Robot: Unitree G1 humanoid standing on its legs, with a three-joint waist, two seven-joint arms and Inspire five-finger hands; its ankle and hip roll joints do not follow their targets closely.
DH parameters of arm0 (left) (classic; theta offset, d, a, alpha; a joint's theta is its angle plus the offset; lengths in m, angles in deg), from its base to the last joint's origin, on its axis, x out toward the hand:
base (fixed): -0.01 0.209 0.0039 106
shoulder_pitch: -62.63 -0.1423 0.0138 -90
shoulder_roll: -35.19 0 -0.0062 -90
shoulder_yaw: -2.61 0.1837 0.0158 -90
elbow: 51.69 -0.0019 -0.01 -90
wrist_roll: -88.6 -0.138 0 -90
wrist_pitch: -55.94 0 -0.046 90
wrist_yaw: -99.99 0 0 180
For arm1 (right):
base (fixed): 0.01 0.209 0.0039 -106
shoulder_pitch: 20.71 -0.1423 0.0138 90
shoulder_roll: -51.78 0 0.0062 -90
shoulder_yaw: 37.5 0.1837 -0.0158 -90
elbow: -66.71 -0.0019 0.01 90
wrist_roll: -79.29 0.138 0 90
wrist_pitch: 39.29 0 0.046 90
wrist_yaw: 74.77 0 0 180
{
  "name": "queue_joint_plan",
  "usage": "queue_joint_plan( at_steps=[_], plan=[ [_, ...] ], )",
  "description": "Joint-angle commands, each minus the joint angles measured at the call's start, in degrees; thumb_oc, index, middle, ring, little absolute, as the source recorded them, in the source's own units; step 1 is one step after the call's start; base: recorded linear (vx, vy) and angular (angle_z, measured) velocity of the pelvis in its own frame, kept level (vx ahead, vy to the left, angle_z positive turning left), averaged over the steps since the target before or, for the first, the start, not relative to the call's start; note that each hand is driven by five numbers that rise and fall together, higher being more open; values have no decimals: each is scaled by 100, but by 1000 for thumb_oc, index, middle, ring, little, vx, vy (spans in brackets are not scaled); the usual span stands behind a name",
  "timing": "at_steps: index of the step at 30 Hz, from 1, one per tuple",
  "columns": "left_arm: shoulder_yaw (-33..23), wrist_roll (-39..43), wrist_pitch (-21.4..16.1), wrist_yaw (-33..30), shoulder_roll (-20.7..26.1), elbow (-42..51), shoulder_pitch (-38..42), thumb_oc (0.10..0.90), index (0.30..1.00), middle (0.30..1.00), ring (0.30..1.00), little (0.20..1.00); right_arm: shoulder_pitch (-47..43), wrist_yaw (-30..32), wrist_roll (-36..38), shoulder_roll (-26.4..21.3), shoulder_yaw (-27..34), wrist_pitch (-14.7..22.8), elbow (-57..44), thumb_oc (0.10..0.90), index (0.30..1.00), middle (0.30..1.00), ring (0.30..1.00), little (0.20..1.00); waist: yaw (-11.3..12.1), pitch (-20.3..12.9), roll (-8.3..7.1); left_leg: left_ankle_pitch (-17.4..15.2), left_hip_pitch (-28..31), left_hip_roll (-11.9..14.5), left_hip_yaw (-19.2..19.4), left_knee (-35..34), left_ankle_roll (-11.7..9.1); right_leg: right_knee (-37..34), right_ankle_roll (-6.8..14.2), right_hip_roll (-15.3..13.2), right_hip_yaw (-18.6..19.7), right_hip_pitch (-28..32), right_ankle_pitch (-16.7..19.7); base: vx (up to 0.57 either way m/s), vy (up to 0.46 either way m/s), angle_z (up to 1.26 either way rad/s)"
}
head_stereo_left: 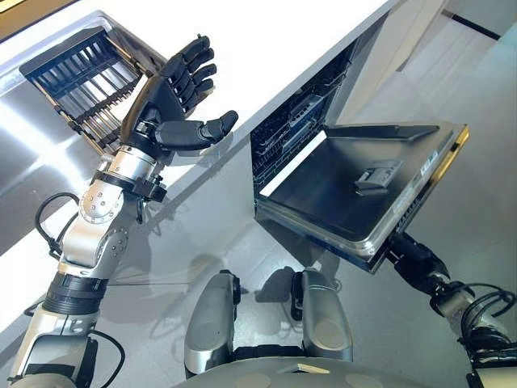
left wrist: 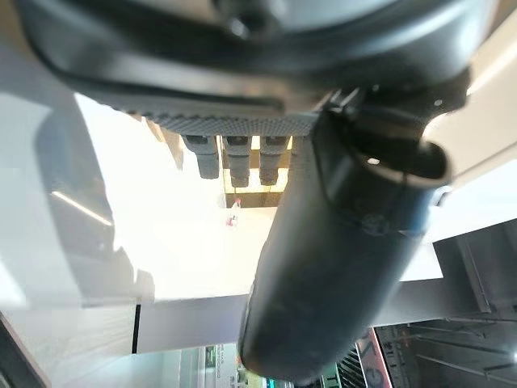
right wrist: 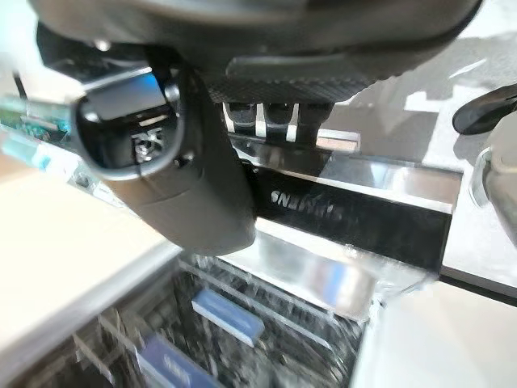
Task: Pick up plates and place into dishwasher.
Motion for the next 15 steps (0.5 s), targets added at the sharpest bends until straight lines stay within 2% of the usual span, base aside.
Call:
queue_joint_plan(
  at_steps=[1, 6, 15],
  plan=[
    [187, 177, -511, 75, -202, 42, 460, 800, 900, 900, 900, 900, -2189, -1448, 382, 860, -624, 308, -1697, 800, 900, 900, 900, 900, 322, -649, 64, -198, 43, -340, 12, 48, 476, 275, -290, 171, -83, 349, -21, 22, -6, -13],
    [280, 236, -433, 152, -191, -105, 694, 800, 900, 900, 900, 900, -2962, -1385, 540, 728, -598, 345, -1912, 800, 900, 900, 900, 900, 396, -707, 26, -246, 35, -366, -8, 113, 450, 264, -280, 123, -122, 403, -45, 27, -8, -11],
    [410, 355, -295, 199, -175, -288, 1016, 800, 900, 900, 900, 900, -3584, -1041, 661, 692, -623, 328, -1681, 800, 900, 900, 900, 900, 500, -823, -2, -329, 65, -427, -63, 204, 435, 214, -279, 51, -177, 559, -82, 52, -2, 6]
  ],
)
